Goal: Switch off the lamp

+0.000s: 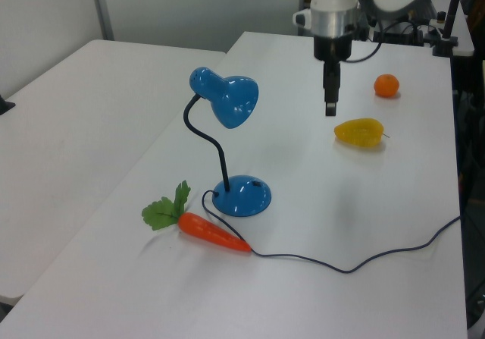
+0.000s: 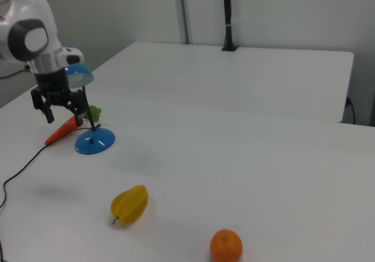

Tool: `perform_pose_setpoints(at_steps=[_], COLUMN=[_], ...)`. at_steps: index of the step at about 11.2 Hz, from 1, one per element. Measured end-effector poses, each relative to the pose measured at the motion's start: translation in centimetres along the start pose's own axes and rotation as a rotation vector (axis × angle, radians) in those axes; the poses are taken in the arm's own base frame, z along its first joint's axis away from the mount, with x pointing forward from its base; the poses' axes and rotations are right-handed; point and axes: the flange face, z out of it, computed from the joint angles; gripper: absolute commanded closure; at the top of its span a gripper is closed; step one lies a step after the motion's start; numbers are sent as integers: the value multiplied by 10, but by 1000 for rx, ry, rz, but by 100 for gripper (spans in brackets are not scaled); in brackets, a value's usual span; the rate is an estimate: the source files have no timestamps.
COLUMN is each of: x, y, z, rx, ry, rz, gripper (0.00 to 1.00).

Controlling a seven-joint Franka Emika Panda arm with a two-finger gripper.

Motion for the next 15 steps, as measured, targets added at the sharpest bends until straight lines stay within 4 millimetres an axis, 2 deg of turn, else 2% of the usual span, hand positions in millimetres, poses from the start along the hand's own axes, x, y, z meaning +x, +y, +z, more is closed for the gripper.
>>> perform_pose_setpoints(at_steps=[4, 7, 10, 12, 15], x=[-16, -25, -33, -27, -18], y=[16, 46, 84, 92, 108], z=[-63, -99, -110, -116, -116], rx=[-4, 1, 14, 15, 0], ry=[-13, 14, 35, 93, 157], rz=[147, 220, 285, 254, 115], gripper=[0, 0, 0, 0, 0])
